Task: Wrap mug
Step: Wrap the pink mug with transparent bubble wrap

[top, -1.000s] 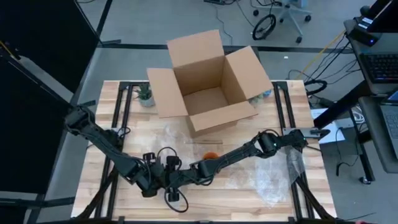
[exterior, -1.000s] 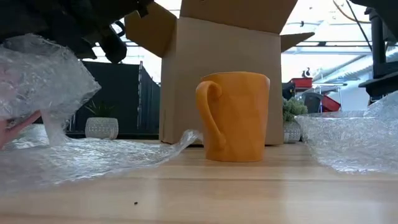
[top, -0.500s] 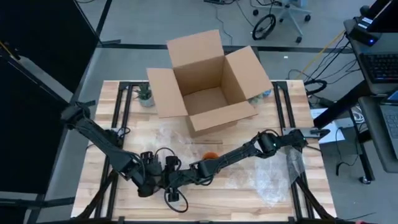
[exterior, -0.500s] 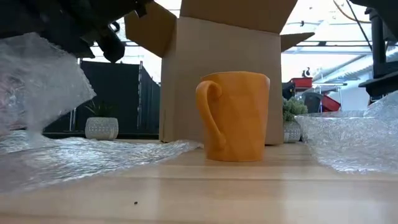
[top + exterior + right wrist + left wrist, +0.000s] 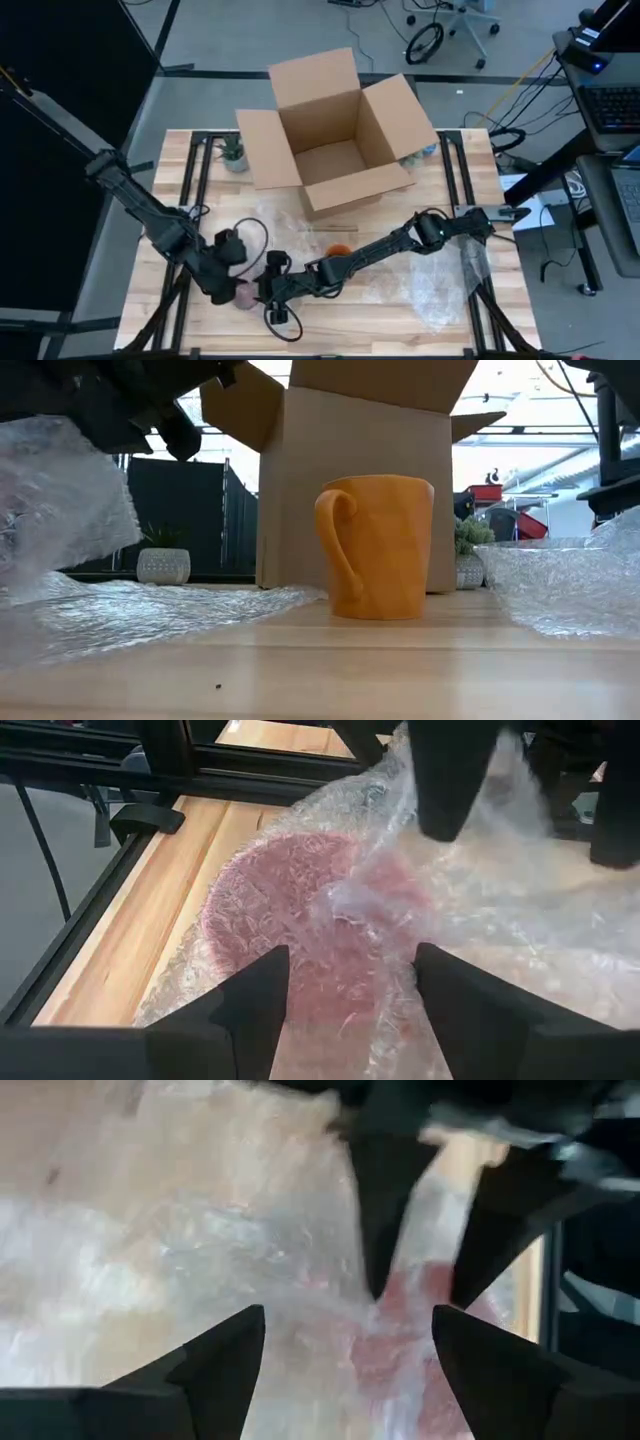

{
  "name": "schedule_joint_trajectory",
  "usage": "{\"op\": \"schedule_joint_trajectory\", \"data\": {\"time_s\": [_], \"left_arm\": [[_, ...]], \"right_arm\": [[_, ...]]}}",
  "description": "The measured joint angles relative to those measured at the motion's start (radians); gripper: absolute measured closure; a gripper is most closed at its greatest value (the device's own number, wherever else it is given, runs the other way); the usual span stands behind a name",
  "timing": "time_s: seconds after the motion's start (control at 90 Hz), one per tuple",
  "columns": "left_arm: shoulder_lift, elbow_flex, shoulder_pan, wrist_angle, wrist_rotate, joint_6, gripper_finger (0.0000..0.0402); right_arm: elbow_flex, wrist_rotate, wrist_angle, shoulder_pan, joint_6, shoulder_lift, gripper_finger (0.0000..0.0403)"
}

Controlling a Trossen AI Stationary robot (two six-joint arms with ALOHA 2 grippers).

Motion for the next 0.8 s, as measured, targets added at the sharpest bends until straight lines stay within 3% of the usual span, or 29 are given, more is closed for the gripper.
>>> {"op": "schedule_joint_trajectory", "data": {"time_s": [0.467, 0.8], "left_arm": [[0.017, 0.000, -0.120, -0.026, 0.006, -0.244, 0.0128], [0.233, -0.001, -0.101, -0.047, -0.015, -0.245, 0.0128]], "right_arm": [[0.000, 0.000, 0.000, 0.000, 0.002, 0.000, 0.0197], [0.000, 0.001, 0.000, 0.000, 0.002, 0.000, 0.0197]]}}
